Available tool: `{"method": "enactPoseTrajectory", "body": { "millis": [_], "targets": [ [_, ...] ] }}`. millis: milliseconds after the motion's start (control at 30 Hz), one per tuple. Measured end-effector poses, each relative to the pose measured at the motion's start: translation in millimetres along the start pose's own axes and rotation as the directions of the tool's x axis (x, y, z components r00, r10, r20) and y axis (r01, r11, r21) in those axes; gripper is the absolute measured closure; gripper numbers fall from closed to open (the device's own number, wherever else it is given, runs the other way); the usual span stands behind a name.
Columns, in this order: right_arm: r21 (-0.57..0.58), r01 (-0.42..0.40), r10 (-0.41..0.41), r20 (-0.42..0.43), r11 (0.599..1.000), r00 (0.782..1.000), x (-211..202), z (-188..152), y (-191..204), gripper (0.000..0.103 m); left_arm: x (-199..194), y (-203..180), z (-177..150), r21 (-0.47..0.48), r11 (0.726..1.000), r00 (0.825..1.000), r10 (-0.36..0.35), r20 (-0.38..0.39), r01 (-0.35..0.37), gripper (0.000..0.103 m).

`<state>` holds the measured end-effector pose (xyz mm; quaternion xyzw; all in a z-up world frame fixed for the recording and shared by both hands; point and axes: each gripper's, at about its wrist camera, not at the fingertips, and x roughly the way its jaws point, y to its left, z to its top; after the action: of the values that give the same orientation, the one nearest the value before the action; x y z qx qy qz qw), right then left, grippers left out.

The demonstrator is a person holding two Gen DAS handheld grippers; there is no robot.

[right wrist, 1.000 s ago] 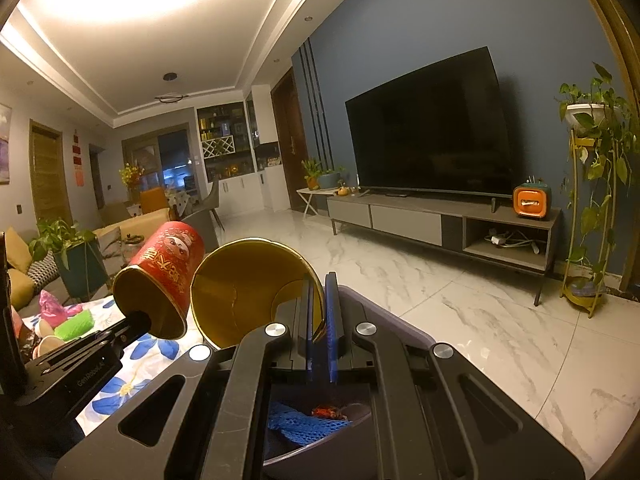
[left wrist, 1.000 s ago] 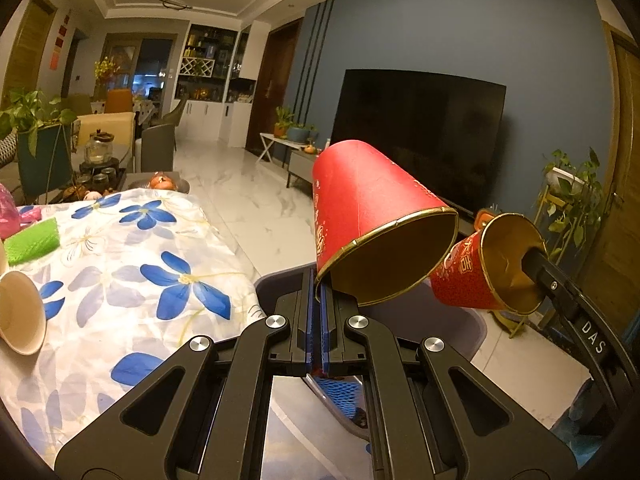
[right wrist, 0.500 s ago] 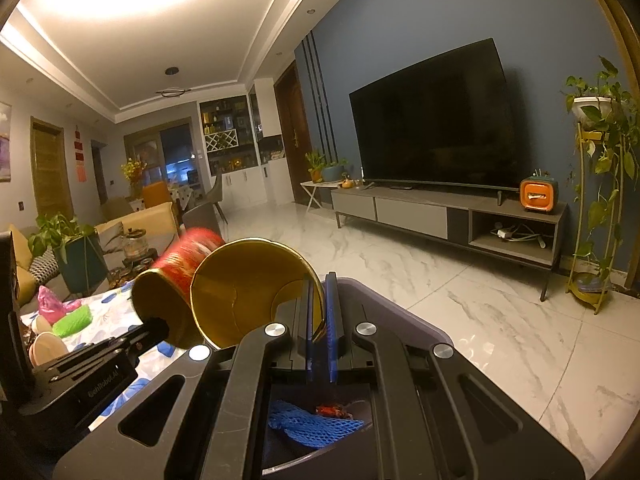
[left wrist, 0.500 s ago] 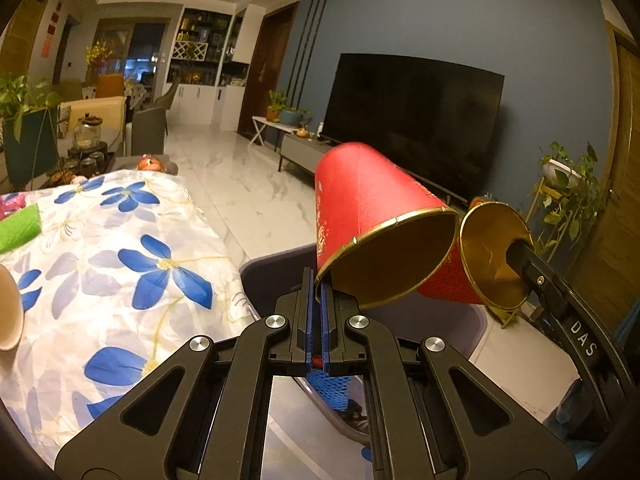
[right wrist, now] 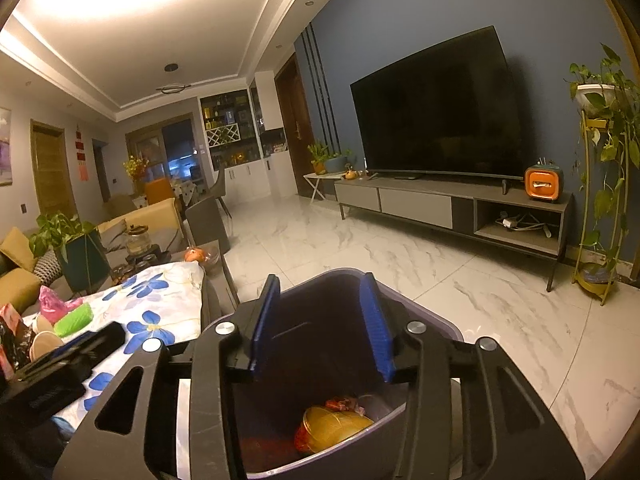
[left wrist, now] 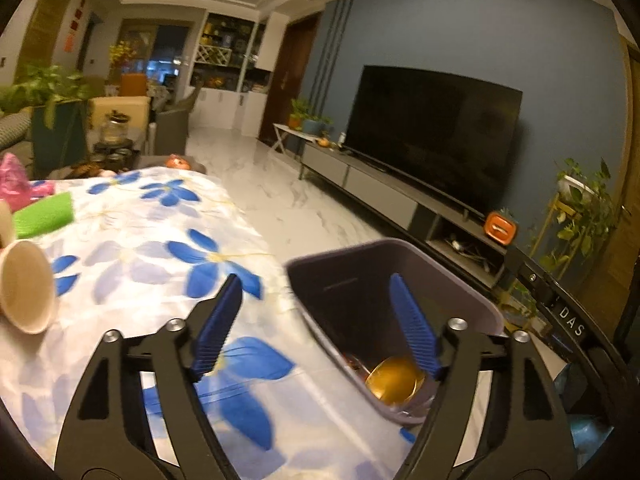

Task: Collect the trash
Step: 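Move both open tools back to the table toward the black bag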

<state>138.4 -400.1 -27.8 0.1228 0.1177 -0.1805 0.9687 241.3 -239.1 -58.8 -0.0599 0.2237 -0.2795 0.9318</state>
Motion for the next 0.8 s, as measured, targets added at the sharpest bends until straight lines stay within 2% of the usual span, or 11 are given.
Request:
{"method": "enactPoseTrajectory", "body": {
  "millis": [233,400,533,800],
  "targets": [
    [-0.008,-0.003,0.003,0.011,1.000,1.000,-14,-3,4,0.042,-43,24,-5,-0.005,0.995,0.994,0.097,0.056,-0.096,0.013],
    [-0.005,-0.027,0.027,0.005,1.000,1.000,-25,-10,11,0.034,-71,45,-9,-0.031,0.985,0.983,0.169,0.075,-0.167,0.011],
    [-0.009,-0.055,0.055,0.001,0.998,0.998,-33,-15,24,0.033,-95,64,-11,-0.064,0.969,0.964,0.245,0.100,-0.240,0.011],
    [-0.027,-0.133,0.133,-0.004,0.991,0.991,-46,-24,62,0.033,-135,110,-18,-0.105,0.920,0.915,0.388,0.113,-0.377,0.011]
  ]
}}
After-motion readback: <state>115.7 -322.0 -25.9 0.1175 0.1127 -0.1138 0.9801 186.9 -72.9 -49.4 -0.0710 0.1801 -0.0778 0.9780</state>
